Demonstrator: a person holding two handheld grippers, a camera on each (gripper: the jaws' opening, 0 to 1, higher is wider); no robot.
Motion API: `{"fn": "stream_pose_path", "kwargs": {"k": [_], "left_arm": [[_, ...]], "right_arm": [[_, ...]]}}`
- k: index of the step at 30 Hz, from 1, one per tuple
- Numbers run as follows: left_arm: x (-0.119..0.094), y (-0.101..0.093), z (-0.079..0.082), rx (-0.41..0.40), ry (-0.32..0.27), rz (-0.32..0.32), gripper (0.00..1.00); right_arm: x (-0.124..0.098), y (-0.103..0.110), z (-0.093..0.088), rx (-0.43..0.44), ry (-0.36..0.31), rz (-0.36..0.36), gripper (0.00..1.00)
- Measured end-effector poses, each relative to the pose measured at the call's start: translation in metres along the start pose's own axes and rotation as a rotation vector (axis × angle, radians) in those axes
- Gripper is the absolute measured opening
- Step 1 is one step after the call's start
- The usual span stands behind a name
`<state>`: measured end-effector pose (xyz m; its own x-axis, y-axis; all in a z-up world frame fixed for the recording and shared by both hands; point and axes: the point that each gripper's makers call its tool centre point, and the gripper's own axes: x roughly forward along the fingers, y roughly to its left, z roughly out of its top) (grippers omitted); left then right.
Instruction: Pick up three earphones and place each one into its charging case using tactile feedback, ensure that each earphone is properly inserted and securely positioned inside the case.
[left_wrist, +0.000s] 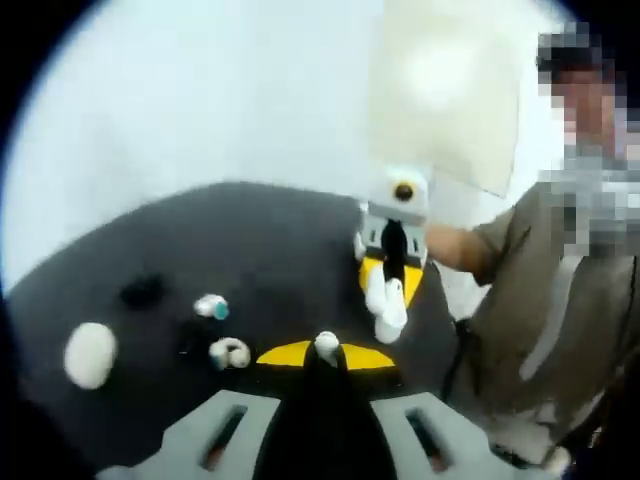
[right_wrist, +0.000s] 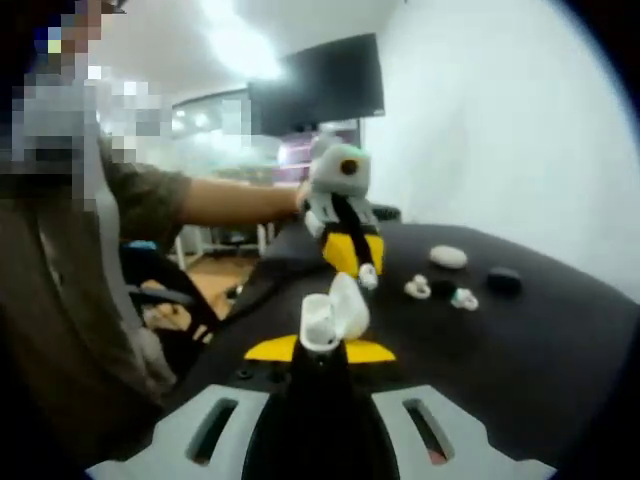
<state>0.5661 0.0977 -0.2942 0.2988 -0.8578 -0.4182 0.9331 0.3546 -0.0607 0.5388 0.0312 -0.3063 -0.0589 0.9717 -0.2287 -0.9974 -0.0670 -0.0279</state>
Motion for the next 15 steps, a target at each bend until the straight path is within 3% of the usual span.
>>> {"fn": "stream_pose_path", "kwargs": {"k": [3, 7, 8, 9, 13, 15], "left_arm": [[-0.005, -0.004, 0.003, 0.071, 0.001, 0.066, 0.08], [-0.008, -0.017, 0.029, 0.265, -0.085, 0.169, 0.07], [-0.006, -0.025, 0.036, 0.315, -0.112, 0.172, 0.07], [-0.010, -0.019, 0.039, 0.352, -0.128, 0.177, 0.07], [0.003, -0.039, 0.048, 0.507, -0.085, 0.190, 0.07], [0.013, -0.054, 0.054, 0.537, -0.089, 0.178, 0.07]], "right_arm": [[0.000, -0.001, 0.000, 0.003, 0.000, 0.001, 0.17], [0.000, -0.002, -0.001, 0.005, 0.001, -0.002, 0.17], [0.000, -0.002, -0.001, 0.007, 0.001, -0.002, 0.17], [0.000, -0.003, -0.001, 0.009, 0.001, -0.002, 0.17], [-0.001, -0.004, -0.001, 0.013, 0.001, -0.001, 0.17], [-0.001, -0.005, -0.001, 0.014, 0.001, -0.002, 0.17]]}}
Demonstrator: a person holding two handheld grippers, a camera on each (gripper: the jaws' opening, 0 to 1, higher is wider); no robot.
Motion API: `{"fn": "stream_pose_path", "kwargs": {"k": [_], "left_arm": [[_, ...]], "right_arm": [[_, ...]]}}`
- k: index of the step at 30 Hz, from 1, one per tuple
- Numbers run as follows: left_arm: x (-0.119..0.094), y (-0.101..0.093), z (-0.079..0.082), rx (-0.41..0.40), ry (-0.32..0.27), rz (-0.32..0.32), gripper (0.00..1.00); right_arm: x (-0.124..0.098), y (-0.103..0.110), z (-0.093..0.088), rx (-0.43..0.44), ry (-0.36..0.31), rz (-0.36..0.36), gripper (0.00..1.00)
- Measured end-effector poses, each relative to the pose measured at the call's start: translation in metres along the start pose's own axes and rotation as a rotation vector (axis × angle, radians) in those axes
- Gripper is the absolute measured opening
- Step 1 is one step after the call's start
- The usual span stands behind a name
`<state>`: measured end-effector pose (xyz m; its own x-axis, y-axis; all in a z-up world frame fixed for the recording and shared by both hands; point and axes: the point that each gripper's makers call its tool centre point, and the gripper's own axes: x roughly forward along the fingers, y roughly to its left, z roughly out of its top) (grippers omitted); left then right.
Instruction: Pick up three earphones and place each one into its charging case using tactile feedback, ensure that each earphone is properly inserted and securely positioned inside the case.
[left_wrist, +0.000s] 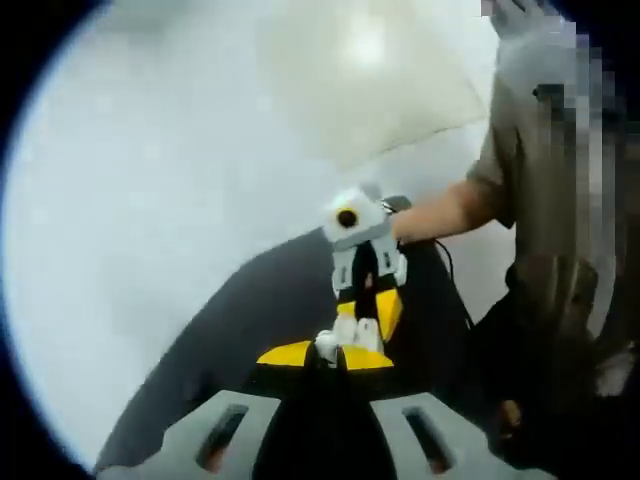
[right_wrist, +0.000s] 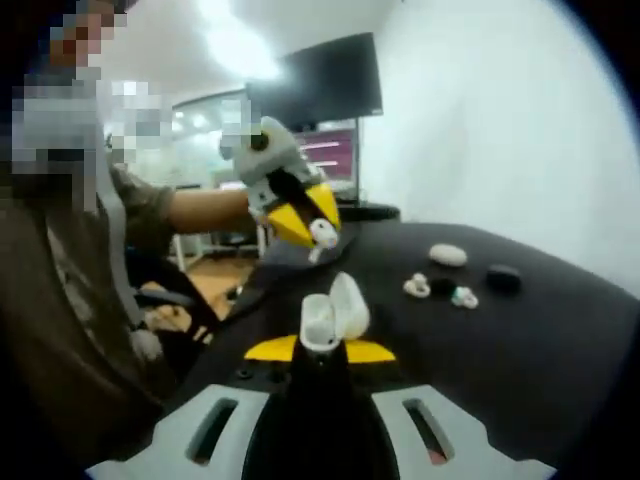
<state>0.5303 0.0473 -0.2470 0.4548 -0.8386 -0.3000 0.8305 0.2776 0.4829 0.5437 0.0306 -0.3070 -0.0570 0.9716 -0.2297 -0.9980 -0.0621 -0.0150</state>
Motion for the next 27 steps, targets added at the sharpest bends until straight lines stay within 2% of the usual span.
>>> {"fn": "stream_pose_path", "kwargs": {"k": [2, 5, 7, 8, 11, 13, 17, 19, 21, 24, 25, 27], "left_arm": [[0.005, -0.003, 0.003, 0.041, 0.001, -0.007, 0.07], [0.009, 0.000, -0.007, 0.124, 0.067, 0.012, 0.02], [0.011, -0.004, -0.011, 0.097, 0.068, -0.009, 0.02], [0.009, 0.011, -0.025, 0.087, 0.062, -0.012, 0.02], [0.010, 0.013, -0.032, 0.081, 0.077, -0.003, 0.02], [0.009, 0.012, -0.034, 0.059, 0.080, -0.011, 0.02], [0.008, 0.006, -0.029, 0.034, 0.072, -0.010, 0.02], [0.008, 0.002, -0.027, -0.011, 0.053, -0.014, 0.02], [0.008, 0.002, -0.022, -0.087, 0.005, -0.008, 0.02], [-0.002, 0.014, -0.020, -0.205, -0.091, 0.026, 0.02], [-0.006, 0.017, -0.021, -0.226, -0.103, 0.038, 0.02], [-0.019, 0.024, -0.028, -0.345, -0.127, 0.039, 0.02]], "right_arm": [[0.000, -0.001, 0.000, 0.000, 0.000, -0.001, 0.17], [-0.001, -0.001, 0.000, -0.002, 0.000, -0.002, 0.17], [-0.001, -0.002, 0.000, -0.003, 0.000, -0.003, 0.17], [-0.001, -0.002, 0.000, -0.004, 0.000, -0.003, 0.17], [-0.001, -0.003, 0.000, -0.004, 0.000, -0.003, 0.17], [-0.001, -0.004, 0.000, -0.006, 0.000, -0.003, 0.17], [-0.002, -0.004, 0.000, -0.006, -0.001, -0.002, 0.17], [-0.001, -0.005, 0.000, -0.008, -0.001, -0.002, 0.17], [-0.002, -0.005, 0.000, -0.008, -0.001, -0.002, 0.17], [-0.002, -0.005, 0.000, -0.010, -0.001, -0.003, 0.17], [-0.002, -0.005, 0.000, -0.010, -0.001, -0.003, 0.17], [-0.001, -0.004, 0.000, -0.011, -0.001, -0.003, 0.17]]}}
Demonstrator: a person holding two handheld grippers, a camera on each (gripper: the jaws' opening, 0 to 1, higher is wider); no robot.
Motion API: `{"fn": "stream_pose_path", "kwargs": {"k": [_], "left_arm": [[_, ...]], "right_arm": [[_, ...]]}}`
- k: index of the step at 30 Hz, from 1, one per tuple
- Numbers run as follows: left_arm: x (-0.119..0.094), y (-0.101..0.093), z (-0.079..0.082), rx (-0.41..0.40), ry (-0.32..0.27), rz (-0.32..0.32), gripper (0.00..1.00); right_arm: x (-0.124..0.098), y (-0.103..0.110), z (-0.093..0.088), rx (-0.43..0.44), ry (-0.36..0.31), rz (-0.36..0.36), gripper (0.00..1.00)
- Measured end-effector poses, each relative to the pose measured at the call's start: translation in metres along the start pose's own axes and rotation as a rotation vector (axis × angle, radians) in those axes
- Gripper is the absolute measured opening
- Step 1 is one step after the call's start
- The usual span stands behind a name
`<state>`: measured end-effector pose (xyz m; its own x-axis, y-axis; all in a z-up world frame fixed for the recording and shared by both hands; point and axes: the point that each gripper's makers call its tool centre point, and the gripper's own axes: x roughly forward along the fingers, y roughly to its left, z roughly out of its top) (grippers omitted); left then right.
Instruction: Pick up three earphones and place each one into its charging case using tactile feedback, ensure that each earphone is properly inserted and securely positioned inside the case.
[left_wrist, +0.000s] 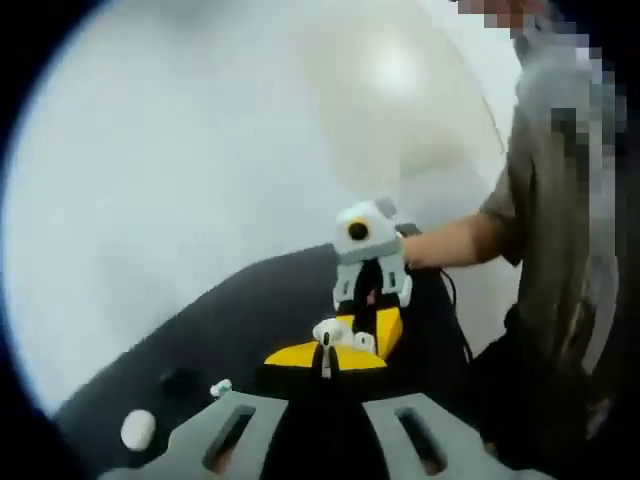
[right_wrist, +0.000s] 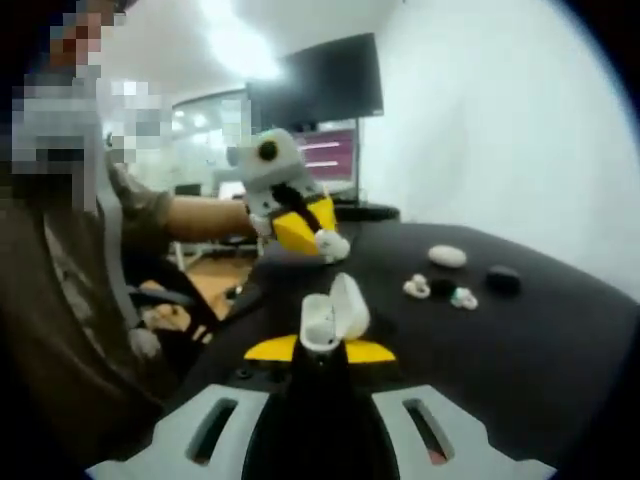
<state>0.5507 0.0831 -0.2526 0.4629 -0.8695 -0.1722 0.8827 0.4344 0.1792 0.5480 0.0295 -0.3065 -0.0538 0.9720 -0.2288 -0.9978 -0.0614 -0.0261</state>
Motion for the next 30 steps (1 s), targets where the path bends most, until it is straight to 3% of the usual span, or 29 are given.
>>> {"fn": "stream_pose_path", "kwargs": {"k": [2, 4, 6, 8, 11, 14, 16, 23, 26, 30], "left_arm": [[-0.009, 0.006, -0.010, -0.141, 0.011, -0.022, 0.02], [-0.015, 0.004, -0.024, -0.357, 0.045, -0.057, 0.02], [-0.016, 0.008, -0.039, -0.466, 0.072, -0.024, 0.02], [-0.016, 0.013, -0.054, -0.459, 0.120, 0.025, 0.02], [-0.016, 0.013, -0.072, -0.478, 0.207, 0.033, 0.02], [-0.013, 0.014, -0.072, -0.477, 0.225, 0.030, 0.02], [-0.017, 0.020, -0.080, -0.458, 0.280, 0.040, 0.03], [-0.027, 0.025, -0.073, -0.498, 0.280, 0.062, 0.10], [-0.031, 0.033, -0.070, -0.471, 0.283, 0.071, 0.12], [-0.024, 0.048, -0.053, -0.412, 0.269, 0.058, 0.14]], "right_arm": [[0.000, 0.000, 0.000, 0.002, -0.001, 0.001, 0.17], [0.000, 0.001, 0.000, 0.001, -0.001, 0.002, 0.17], [0.001, 0.001, 0.000, 0.003, -0.001, 0.002, 0.17], [0.001, 0.002, 0.000, 0.002, -0.001, 0.002, 0.17], [0.001, 0.002, 0.000, 0.002, -0.001, 0.001, 0.17], [0.001, 0.002, 0.000, 0.001, -0.001, 0.001, 0.17], [0.001, 0.003, 0.000, 0.000, -0.001, 0.000, 0.17], [0.001, 0.003, 0.001, -0.006, -0.001, -0.001, 0.17], [0.001, 0.004, 0.001, -0.006, -0.001, 0.000, 0.17], [0.001, 0.004, 0.001, -0.007, -0.002, 0.000, 0.17]]}}
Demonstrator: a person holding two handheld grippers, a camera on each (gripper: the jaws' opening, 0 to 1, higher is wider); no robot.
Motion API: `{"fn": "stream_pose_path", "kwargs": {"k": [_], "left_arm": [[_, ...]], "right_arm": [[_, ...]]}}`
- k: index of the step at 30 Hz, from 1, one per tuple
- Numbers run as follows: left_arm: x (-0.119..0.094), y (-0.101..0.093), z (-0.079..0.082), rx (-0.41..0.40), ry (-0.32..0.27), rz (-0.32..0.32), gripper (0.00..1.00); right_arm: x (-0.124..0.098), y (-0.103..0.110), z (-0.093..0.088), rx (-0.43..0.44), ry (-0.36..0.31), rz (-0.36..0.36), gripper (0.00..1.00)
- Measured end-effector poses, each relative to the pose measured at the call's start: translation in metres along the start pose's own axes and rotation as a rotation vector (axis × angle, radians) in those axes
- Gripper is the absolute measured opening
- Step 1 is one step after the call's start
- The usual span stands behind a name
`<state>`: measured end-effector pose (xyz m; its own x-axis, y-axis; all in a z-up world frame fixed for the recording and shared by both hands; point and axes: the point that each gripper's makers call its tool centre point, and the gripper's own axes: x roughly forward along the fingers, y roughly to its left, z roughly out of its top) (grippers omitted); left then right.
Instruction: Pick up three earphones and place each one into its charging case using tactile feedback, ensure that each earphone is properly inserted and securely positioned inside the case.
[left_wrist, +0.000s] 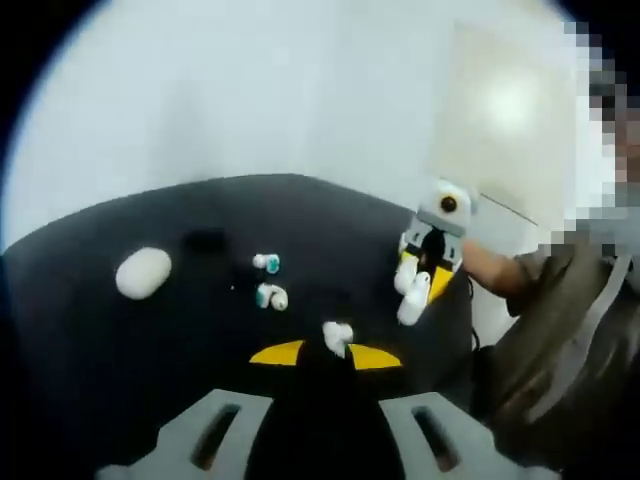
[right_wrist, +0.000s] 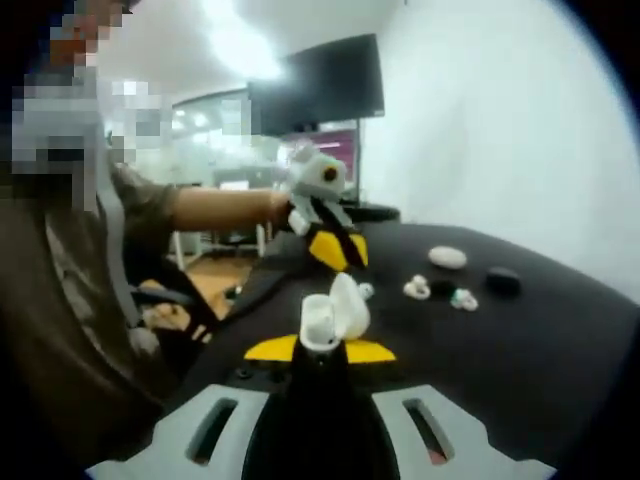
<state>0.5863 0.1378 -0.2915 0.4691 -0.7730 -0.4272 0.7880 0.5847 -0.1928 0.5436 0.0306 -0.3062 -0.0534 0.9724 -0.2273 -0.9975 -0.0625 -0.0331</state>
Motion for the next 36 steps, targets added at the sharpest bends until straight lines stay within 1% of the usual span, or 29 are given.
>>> {"fn": "stream_pose_path", "kwargs": {"k": [2, 4, 5, 6, 8, 9, 11, 12, 13, 14, 16, 18, 22, 25, 27, 30, 33, 36], "left_arm": [[0.004, 0.001, 0.007, -0.016, 0.001, -0.016, 0.13], [0.009, 0.002, 0.008, -0.025, 0.015, -0.018, 0.12], [0.012, 0.008, 0.006, -0.012, 0.033, -0.020, 0.11], [0.014, 0.007, 0.003, 0.025, 0.052, -0.036, 0.11], [0.020, -0.007, 0.000, 0.087, 0.074, -0.108, 0.12], [0.021, -0.017, 0.000, 0.112, 0.083, -0.179, 0.12], [0.023, -0.029, -0.001, 0.124, 0.101, -0.232, 0.13], [0.023, -0.031, -0.001, 0.129, 0.120, -0.254, 0.13], [0.020, -0.023, -0.002, 0.126, 0.135, -0.264, 0.13], [0.020, -0.020, -0.003, 0.130, 0.154, -0.272, 0.13], [0.022, -0.009, -0.004, 0.139, 0.212, -0.276, 0.12], [0.023, -0.005, -0.006, 0.116, 0.262, -0.295, 0.09], [0.028, -0.007, -0.005, 0.117, 0.278, -0.334, 0.10], [0.033, -0.012, -0.008, 0.099, 0.304, -0.373, 0.15], [0.035, -0.011, -0.013, 0.108, 0.327, -0.369, 0.15], [0.037, -0.007, -0.025, 0.118, 0.385, -0.354, 0.15], [0.036, -0.004, -0.021, 0.118, 0.366, -0.350, 0.10], [0.036, -0.007, -0.023, 0.116, 0.366, -0.347, 0.09]], "right_arm": [[0.000, 0.000, 0.000, -0.001, 0.000, -0.001, 0.17], [0.000, 0.000, 0.000, -0.001, 0.000, -0.001, 0.17], [0.000, 0.001, 0.000, -0.002, 0.000, 0.000, 0.17], [0.000, 0.001, 0.000, -0.003, 0.000, 0.000, 0.17], [0.000, 0.001, 0.000, -0.002, 0.000, 0.000, 0.17], [0.000, 0.001, 0.000, -0.002, -0.001, 0.001, 0.17], [0.000, 0.001, 0.000, -0.002, -0.001, 0.001, 0.17], [0.000, 0.002, 0.000, -0.003, -0.001, 0.001, 0.17], [0.000, 0.002, 0.000, -0.003, -0.001, 0.001, 0.17], [0.000, 0.002, 0.000, -0.004, -0.001, 0.001, 0.17], [0.001, 0.002, 0.000, -0.004, -0.001, 0.001, 0.17], [0.001, 0.002, 0.000, -0.003, -0.001, 0.001, 0.17], [0.001, 0.003, 0.000, -0.002, -0.002, 0.003, 0.17], [0.001, 0.003, 0.000, 0.000, -0.003, 0.004, 0.17], [0.001, 0.004, 0.001, -0.001, -0.003, 0.004, 0.17], [0.002, 0.004, 0.001, 0.000, -0.003, 0.005, 0.17], [0.002, 0.005, 0.001, -0.001, -0.004, 0.005, 0.17], [0.003, 0.006, 0.001, 0.000, -0.004, 0.006, 0.17]]}}
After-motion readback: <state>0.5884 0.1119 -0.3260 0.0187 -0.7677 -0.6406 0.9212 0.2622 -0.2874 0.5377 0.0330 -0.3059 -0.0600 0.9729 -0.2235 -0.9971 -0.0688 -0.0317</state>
